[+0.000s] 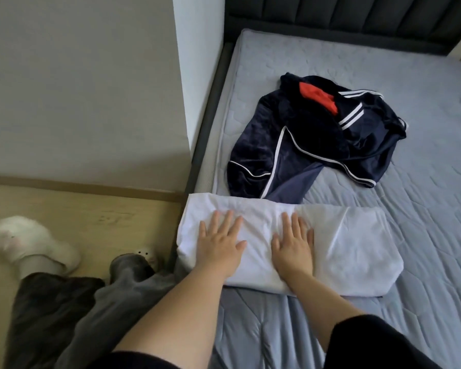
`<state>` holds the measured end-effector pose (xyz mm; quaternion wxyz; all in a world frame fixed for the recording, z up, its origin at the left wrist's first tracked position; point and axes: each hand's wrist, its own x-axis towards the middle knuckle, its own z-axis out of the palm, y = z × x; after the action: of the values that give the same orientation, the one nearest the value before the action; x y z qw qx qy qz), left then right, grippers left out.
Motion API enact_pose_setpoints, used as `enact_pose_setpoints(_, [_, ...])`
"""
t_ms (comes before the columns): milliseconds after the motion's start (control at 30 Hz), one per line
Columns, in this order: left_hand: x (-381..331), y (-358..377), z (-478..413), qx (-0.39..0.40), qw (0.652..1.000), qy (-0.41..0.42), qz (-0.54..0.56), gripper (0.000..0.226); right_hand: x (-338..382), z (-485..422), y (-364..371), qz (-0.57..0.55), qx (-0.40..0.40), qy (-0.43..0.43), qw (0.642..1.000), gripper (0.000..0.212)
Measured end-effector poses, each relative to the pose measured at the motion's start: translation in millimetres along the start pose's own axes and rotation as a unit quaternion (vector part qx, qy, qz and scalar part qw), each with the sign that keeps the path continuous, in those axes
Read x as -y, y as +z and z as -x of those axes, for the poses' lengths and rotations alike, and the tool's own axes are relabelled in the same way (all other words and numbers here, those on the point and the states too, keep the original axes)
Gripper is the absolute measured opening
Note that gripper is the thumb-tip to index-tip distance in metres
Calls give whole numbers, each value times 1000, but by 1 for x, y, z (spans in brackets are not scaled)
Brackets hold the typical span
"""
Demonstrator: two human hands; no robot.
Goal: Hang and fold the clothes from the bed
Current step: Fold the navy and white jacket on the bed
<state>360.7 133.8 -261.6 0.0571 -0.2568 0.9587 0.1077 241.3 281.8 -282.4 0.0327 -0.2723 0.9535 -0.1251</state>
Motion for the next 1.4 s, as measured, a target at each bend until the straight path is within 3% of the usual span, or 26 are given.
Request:
enact_pose_setpoints(133, [7, -11, -31, -36, 999, -31, 4, 59, 2, -4, 3, 10, -12, 7, 1000, 76])
enact_pose_setpoints(233, [0, -15, -51, -74, 993, 82, -29, 61, 3, -4, 2, 27, -11, 8, 1000, 75])
enact_pose_setpoints(333, [-5, -3, -57, -53, 985, 162, -39, 60, 5, -3, 3, 34, -19, 9, 999, 79])
enact_pose_setpoints(633, [60, -2, -68, 60, 997, 45, -33, 65, 9, -2, 1, 14, -46, 8, 999, 76])
enact_pose_setpoints(700, [71, -6, -69, 54, 998, 16, -32, 71, 9, -2, 1, 16, -42, 9, 999, 76])
enact_pose_setpoints(767, [69, -14, -72, 0, 1000, -7, -29, 76, 8, -3, 1, 18, -38, 13, 999, 76])
enact_pose_setpoints(867, [62, -35, -78, -7, 993, -63, 98, 62, 7, -5, 2, 17, -35, 16, 999, 76])
enact_pose_setpoints(933, [64, -51, -81, 46, 972, -91, 210, 47, 6, -4, 3, 16, -33, 16, 999, 76])
enact_pose_setpoints(1000, [69, -65, -83, 46, 946, -146, 287, 39, 6, -5, 4, 16, -33, 15, 999, 76])
enact_pose_setpoints(1067, [72, -74, -79, 57, 888, -219, 400, 39, 6, -5, 5, 9, -37, 12, 999, 76])
enact_pose_setpoints(1133, [71, -82, -73, 113, 826, -242, 496, 48, 5, -5, 5, 6, -41, 11, 999, 76])
enact_pose_setpoints(1233, [68, -88, -63, 156, 786, -223, 555, 49, 6, -5, 5, 4, -48, 10, 999, 76])
enact_pose_setpoints(1333, [65, -86, -59, 159, 746, -259, 593, 59, 6, -5, 4, 1, -51, 11, 999, 76])
enact_pose_setpoints(1400, [63, -83, -52, 171, 744, -295, 575, 70, 5, -5, 5, 6, -49, 10, 999, 76])
